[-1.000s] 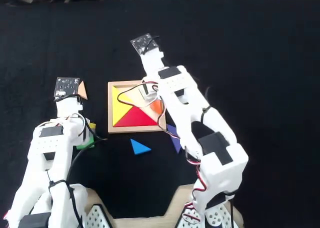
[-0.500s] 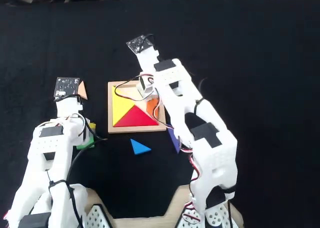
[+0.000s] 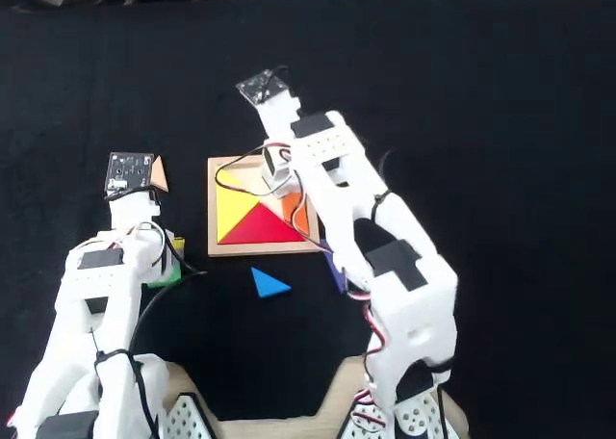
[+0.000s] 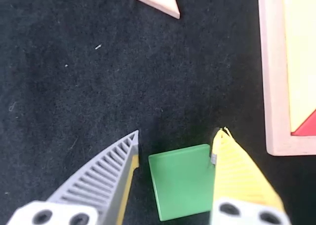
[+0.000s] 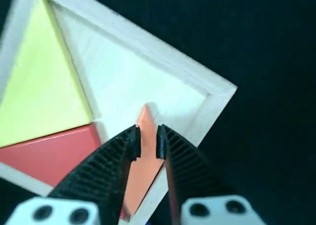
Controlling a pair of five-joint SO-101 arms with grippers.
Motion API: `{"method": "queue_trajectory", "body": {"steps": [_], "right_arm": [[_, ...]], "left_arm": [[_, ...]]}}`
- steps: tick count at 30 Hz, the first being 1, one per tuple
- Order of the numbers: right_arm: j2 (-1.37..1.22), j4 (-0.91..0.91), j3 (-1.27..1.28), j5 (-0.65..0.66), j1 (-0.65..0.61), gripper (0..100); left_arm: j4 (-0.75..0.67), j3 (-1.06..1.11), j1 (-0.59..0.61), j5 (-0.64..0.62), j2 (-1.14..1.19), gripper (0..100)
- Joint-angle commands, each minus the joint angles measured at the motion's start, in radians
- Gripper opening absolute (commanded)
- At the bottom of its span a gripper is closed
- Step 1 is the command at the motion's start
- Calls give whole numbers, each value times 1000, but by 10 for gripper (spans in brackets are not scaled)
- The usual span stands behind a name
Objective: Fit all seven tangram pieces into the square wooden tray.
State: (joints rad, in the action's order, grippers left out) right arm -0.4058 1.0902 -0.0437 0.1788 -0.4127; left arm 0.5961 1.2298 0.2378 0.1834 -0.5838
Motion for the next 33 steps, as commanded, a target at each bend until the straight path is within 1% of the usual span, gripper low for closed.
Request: {"method": "queue_trajectory", "body": {"steps": [1, 3, 4, 6, 7, 8, 12, 18, 20, 25, 33], "right_arm": [[82, 2, -38, 15, -28, 64], [70, -15, -39, 25, -46, 64], [56, -18, -42, 49, -57, 62], [25, -26, -47, 94, -77, 33], [8, -26, -54, 101, -84, 11], [-7, -20, -65, 100, -87, 11], [-54, -18, -94, 81, -66, 11], [-77, -17, -91, 87, -23, 11], [-79, -8, -87, 92, -21, 11], [-79, 3, -56, 150, -20, 11], [-77, 3, -19, 150, -20, 11]], "left_arm": [[-14, -5, 8, -2, -25, 238], [-14, -5, 8, -2, -25, 238], [-14, -5, 8, -2, -25, 238], [-14, -5, 8, -2, -25, 238], [-14, -4, 8, -2, -25, 238], [-14, -4, 8, -2, -25, 238], [-14, -4, 8, -2, -25, 238], [-15, -4, 8, -2, -25, 238], [-15, -4, 8, -2, -25, 238], [-15, -4, 8, -2, -25, 238], [-15, -4, 8, -2, -25, 238]]}}
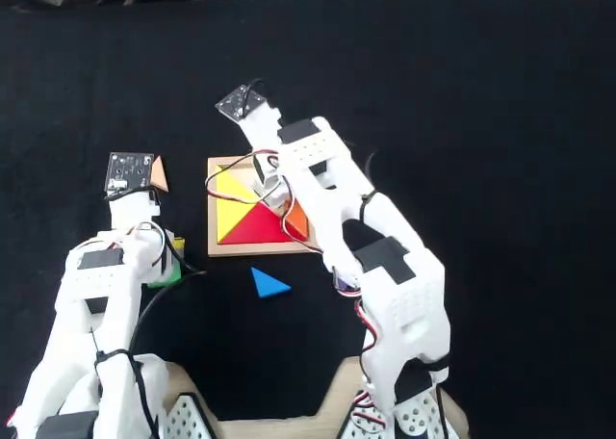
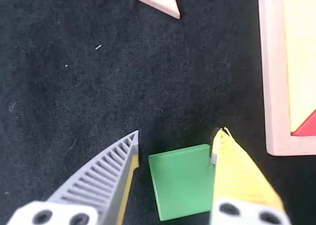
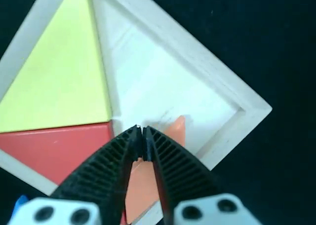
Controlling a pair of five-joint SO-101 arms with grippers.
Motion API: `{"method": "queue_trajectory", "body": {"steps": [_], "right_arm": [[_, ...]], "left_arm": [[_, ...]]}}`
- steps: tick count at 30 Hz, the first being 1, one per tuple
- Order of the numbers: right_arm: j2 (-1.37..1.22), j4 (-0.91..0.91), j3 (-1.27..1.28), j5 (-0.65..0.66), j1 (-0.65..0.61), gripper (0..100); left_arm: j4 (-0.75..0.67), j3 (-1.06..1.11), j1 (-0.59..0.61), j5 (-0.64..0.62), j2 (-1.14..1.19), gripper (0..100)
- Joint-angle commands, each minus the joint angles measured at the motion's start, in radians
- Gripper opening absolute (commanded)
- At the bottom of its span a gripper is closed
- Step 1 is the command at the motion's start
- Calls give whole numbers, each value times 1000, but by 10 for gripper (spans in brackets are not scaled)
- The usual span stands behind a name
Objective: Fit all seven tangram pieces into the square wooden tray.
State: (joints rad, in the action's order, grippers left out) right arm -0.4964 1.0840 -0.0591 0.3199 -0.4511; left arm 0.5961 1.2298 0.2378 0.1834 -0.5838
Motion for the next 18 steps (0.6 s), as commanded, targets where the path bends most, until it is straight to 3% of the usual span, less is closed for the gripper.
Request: {"method": "queue_trajectory", "body": {"steps": [1, 10, 18], "right_arm": [[13, 9, -4, 9, 21, 11], [74, 84, -35, 8, 23, 11], [435, 307, 12, 9, 43, 11]], "left_arm": [[-15, -4, 8, -2, -25, 238], [-15, -4, 8, -2, -25, 238], [-15, -4, 8, -2, -25, 238]]}}
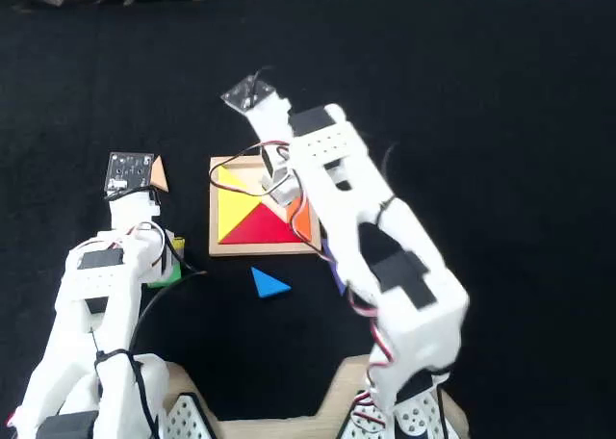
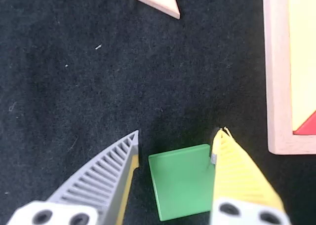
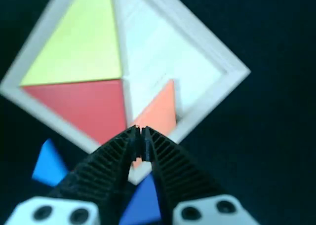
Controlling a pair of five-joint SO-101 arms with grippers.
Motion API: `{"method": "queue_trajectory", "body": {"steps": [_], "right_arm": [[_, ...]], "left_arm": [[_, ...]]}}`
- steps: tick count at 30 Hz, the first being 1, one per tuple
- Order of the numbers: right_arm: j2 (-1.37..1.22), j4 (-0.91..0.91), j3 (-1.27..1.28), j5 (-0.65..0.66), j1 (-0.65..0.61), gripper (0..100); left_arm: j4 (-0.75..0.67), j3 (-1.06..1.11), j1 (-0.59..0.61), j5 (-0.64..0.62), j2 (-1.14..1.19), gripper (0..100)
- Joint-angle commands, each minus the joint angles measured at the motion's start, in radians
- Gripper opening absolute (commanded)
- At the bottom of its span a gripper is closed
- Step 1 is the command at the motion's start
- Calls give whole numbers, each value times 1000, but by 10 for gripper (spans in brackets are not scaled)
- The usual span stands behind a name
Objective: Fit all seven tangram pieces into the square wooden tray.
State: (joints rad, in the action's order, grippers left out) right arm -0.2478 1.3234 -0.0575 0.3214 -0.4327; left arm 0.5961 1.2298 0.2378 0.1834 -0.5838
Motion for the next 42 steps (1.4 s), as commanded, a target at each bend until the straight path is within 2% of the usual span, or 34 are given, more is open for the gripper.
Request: {"method": "queue_trajectory", "body": {"steps": [1, 7, 14, 18, 31, 38, 42], "right_arm": [[251, 92, 25, 9, 35, 11], [642, 127, 208, 9, 180, 11], [863, -164, 730, 2, 218, 11], [901, -316, 912, 0, 218, 12], [900, -359, 978, -124, 218, 13], [900, -361, 995, -150, 218, 153], [900, -358, 997, -147, 218, 126]], "left_arm": [[-15, -4, 8, -2, -25, 238], [-15, -4, 8, -2, -25, 238], [-15, -4, 13, -2, -25, 238], [-15, -1, 13, -2, -25, 238], [-15, -1, 8, -2, -25, 238], [-15, -2, 7, -2, -25, 238], [-15, -1, 10, -2, -25, 238]]}}
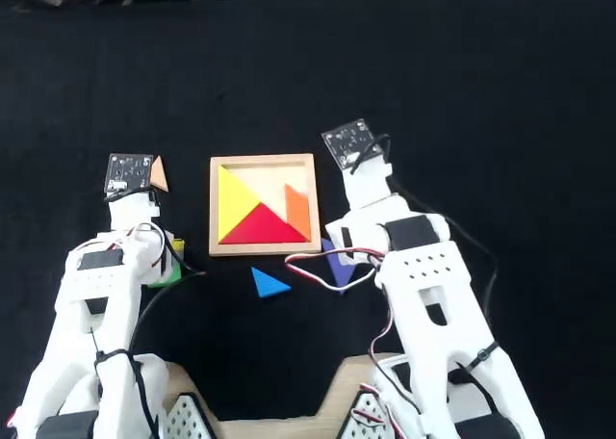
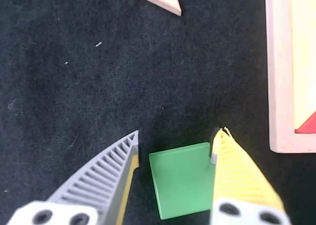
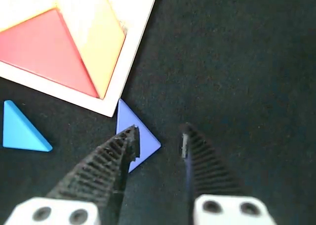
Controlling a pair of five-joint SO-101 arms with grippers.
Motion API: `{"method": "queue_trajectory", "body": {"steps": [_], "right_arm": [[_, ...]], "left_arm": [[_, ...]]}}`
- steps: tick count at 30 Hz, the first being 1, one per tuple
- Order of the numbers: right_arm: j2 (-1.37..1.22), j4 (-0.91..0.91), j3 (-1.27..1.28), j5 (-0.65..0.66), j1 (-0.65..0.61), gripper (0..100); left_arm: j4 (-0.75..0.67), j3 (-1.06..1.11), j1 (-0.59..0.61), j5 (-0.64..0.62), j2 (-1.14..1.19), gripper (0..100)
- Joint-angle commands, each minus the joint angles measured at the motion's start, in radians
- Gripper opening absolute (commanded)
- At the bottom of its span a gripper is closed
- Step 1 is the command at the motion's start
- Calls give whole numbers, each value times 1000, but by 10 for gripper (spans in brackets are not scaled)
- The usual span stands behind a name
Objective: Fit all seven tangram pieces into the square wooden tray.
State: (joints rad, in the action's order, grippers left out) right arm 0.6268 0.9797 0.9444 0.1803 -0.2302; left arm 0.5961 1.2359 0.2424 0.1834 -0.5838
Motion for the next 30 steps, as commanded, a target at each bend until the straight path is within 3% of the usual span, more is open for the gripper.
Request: {"method": "queue_trajectory", "body": {"steps": [1, 2, 5, 15, 22, 30], "right_arm": [[31, -15, 2, -5, 15, 74], [31, -26, 10, 2, 15, 10], [31, -84, 42, 8, 15, 46], [31, -112, 51, 6, 40, 51], [33, -132, 50, -6, 127, 155], [33, -146, 53, -51, 129, 160]], "left_arm": [[-14, -8, 12, -6, -25, 238], [-11, -12, 13, -26, -25, 238], [-15, -13, 28, -83, -26, 238], [-2, -33, 50, -92, -26, 244], [104, -87, 51, -178, -26, 359], [97, -76, 51, -164, -26, 330]]}}
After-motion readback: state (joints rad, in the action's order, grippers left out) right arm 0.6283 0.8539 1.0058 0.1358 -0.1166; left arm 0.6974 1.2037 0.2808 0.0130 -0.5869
